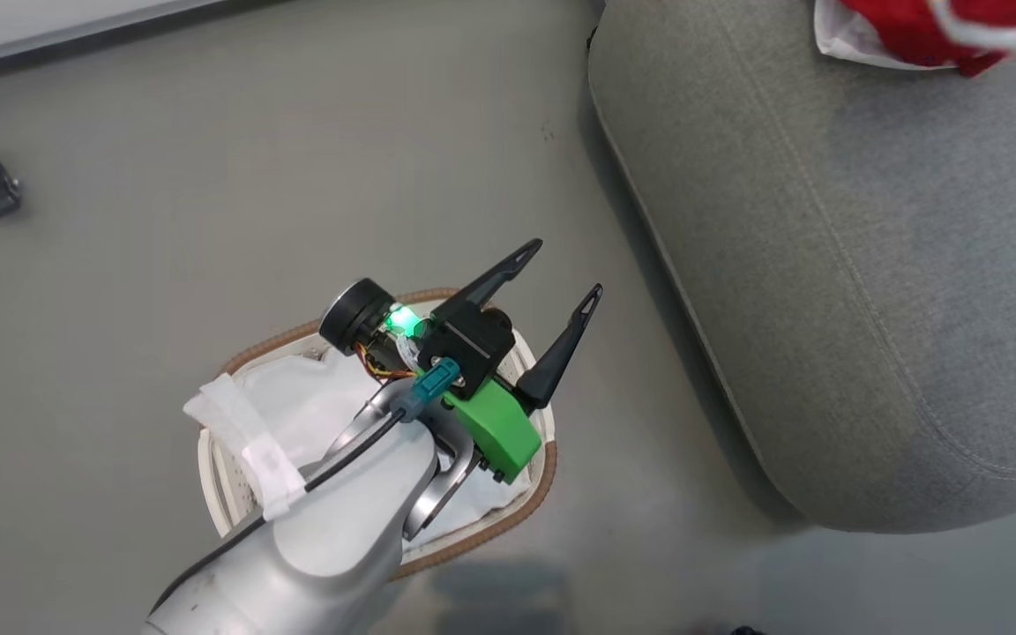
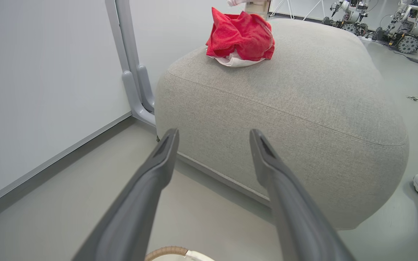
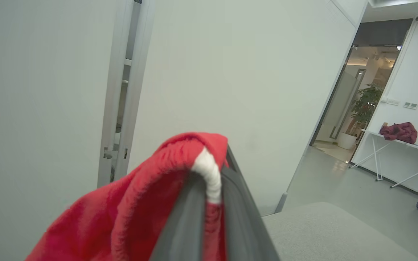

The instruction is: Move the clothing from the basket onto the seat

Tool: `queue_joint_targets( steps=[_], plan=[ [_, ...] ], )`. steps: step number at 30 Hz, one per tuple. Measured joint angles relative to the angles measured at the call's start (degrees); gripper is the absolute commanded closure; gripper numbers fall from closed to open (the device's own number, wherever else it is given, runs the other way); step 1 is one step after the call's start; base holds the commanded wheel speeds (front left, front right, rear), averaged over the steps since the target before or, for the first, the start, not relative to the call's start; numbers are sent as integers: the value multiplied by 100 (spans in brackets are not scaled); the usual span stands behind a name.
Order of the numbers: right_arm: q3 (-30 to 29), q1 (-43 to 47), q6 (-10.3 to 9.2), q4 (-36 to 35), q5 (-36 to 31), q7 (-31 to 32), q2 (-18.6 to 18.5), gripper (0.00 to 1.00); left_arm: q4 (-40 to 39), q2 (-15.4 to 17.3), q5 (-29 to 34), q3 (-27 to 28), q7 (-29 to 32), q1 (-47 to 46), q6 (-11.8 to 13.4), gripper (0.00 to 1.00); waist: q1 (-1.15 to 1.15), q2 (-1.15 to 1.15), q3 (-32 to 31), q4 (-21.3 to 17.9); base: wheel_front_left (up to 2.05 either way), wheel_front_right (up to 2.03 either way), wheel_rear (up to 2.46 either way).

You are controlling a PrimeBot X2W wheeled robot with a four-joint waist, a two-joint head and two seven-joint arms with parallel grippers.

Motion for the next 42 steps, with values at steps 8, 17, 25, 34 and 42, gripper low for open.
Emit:
queue_joint_targets(
  steps=[8,17,25,34,42],
  plan=[
    [-724,-870,-1,730,-409,196,-737,100,-237,-10,180,-3,-1,-314,46,0,0,0,725,402,0,0,0],
    [-1578,-417,0,2109,-1022,-433,-396,100,-445,29,361,98,-1,-484,89,0,1,0,1441,762,0,0,0],
    [-1812,-270,0,2855,-1441,-1010,107,89,-445,183,382,141,-1,-499,136,0,1,0,1751,861,0,0,0],
    [-1626,-24,0,2726,-1541,-1165,361,0,-498,200,324,243,-1,-438,188,0,0,0,1526,698,0,0,0],
    [-1322,797,0,1997,-1299,-1166,550,0,-494,155,116,515,-1,-132,216,0,0,0,1090,594,0,0,0]
  ],
)
